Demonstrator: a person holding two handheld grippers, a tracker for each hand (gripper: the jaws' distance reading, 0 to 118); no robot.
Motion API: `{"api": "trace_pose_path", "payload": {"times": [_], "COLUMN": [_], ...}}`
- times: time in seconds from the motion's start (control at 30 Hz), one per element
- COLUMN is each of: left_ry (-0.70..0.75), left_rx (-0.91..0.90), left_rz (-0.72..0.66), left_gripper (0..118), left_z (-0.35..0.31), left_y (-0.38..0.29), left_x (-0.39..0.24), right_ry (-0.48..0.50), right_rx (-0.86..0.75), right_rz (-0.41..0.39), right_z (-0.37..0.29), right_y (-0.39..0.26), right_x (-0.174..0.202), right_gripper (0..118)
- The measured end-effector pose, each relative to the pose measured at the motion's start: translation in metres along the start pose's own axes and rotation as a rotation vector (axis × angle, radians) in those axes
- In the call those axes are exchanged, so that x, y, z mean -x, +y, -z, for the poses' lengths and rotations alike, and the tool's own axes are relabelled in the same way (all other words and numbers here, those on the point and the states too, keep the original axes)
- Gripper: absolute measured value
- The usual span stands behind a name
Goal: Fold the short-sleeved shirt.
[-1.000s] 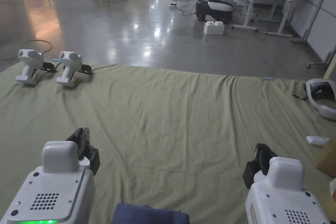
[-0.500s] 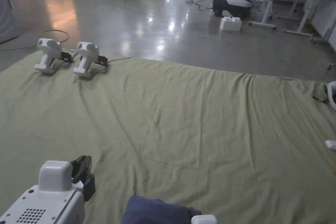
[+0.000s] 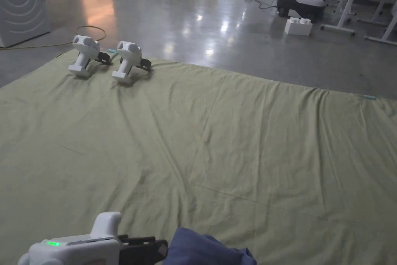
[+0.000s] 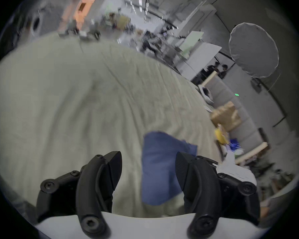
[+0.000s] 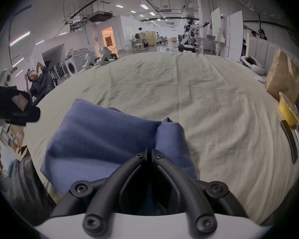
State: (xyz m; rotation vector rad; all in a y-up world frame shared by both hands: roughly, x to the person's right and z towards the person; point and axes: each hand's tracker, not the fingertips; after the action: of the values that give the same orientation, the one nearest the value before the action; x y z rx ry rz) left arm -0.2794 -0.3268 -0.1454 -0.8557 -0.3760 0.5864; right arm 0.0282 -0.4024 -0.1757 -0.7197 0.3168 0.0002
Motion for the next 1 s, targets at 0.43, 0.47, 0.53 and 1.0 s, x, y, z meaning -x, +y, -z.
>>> {"api": "trace_pose_path", "payload": {"times": [0.43, 0.47, 0.53, 1.0], "left_ry": [-0.285, -0.285, -0.271, -0.29], "left_rx": [0.22, 0.218, 0.223, 0.178], "left_rz": [-0.369, -0.382, -0.353, -0.303], "left_gripper": [87, 79, 64, 30], "left_z": [0.083, 0.081, 0.083, 0.013], "left_y": [0.019, 0.017, 0.014, 0.052], "left_x": [0.039, 0.033, 0.027, 0.011], "right_ry": [-0.009, -0.009, -0.01, -0.037], "right_rx": [0.003, 0.002, 0.003, -0.087], "right_rz": [-0.065, -0.067, -0.067, -0.129], "right_z": [0.0, 0.0, 0.0, -0.017], "right_y": [-0.001, -0.001, -0.001, 0.042], "right_x": [0.004, 0.004, 0.004, 0.006], "right_gripper": [6, 6, 6, 6]}}
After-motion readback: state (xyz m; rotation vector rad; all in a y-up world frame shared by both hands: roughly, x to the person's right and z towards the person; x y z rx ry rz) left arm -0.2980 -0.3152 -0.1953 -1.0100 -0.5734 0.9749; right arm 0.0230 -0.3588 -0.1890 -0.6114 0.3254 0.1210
